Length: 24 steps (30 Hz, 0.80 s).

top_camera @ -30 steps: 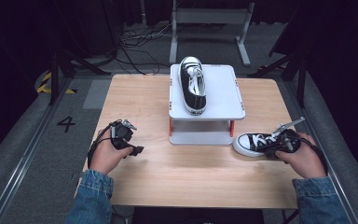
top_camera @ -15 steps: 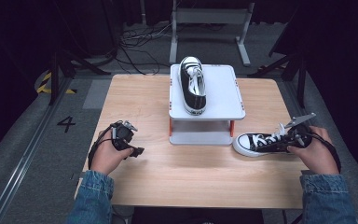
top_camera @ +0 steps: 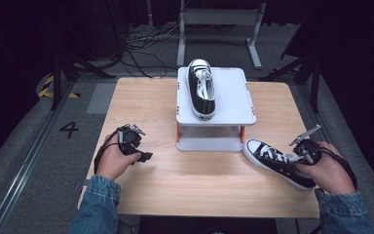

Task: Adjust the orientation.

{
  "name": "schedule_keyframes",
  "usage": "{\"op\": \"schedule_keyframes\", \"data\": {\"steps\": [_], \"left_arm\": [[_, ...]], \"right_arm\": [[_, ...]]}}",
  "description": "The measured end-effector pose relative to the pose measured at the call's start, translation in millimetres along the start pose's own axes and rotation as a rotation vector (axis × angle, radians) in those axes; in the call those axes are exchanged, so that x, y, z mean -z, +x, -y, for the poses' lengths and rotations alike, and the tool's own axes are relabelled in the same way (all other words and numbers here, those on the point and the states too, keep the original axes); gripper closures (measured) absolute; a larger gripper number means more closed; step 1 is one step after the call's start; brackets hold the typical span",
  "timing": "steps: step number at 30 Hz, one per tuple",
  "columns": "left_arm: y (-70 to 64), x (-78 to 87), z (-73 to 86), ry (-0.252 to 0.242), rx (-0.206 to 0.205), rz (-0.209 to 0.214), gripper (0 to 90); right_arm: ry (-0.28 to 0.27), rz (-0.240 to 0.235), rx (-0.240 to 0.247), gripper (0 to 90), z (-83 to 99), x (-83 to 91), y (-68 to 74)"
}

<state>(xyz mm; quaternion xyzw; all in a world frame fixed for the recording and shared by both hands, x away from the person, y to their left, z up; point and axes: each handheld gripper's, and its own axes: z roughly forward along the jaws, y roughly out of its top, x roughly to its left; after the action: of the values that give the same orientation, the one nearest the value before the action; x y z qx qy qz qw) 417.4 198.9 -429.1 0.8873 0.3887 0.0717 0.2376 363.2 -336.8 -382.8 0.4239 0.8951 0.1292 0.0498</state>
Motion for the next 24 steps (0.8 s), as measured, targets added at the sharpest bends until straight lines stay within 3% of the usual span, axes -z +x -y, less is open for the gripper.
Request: {"op": "schedule_keyframes", "data": {"steps": [4, 8, 11, 13, 16, 20, 24], "left_arm": [[-1.1, -2.0, -4.0, -0.004, -0.005, 0.010, 29.4], [-1.1, -2.4, -5.9, -0.005, -0.008, 0.013, 29.4], [-1.5, -2.7, -6.5, 0.000, -0.012, 0.014, 29.3], [-2.3, -3.2, -6.4, 0.001, -0.014, 0.009, 29.2], [-3.4, -3.0, -5.1, 0.008, -0.012, 0.009, 29.2], [-3.7, -2.1, -2.7, 0.006, -0.007, 0.006, 29.2], [-3.0, -1.7, 0.5, 0.013, -0.003, 0.002, 29.1]], "right_arm": [[0.001, -0.023, -0.027, 85.5, 1.2, -0.4, 10.7], [-0.061, -0.089, -0.032, 77.5, 9.4, 6.1, 6.3], [-0.135, -0.037, -0.046, 71.6, 18.4, 22.2, -3.4], [-0.165, 0.039, -0.038, 69.1, 24.0, 31.5, -10.7], [-0.129, 0.106, -0.034, 63.2, 28.0, 29.7, -20.3], [-0.050, 0.031, 0.023, 56.3, 18.3, 2.1, -21.7], [0.000, 0.015, 0.077, 54.7, 9.3, -16.2, -21.9]]}}
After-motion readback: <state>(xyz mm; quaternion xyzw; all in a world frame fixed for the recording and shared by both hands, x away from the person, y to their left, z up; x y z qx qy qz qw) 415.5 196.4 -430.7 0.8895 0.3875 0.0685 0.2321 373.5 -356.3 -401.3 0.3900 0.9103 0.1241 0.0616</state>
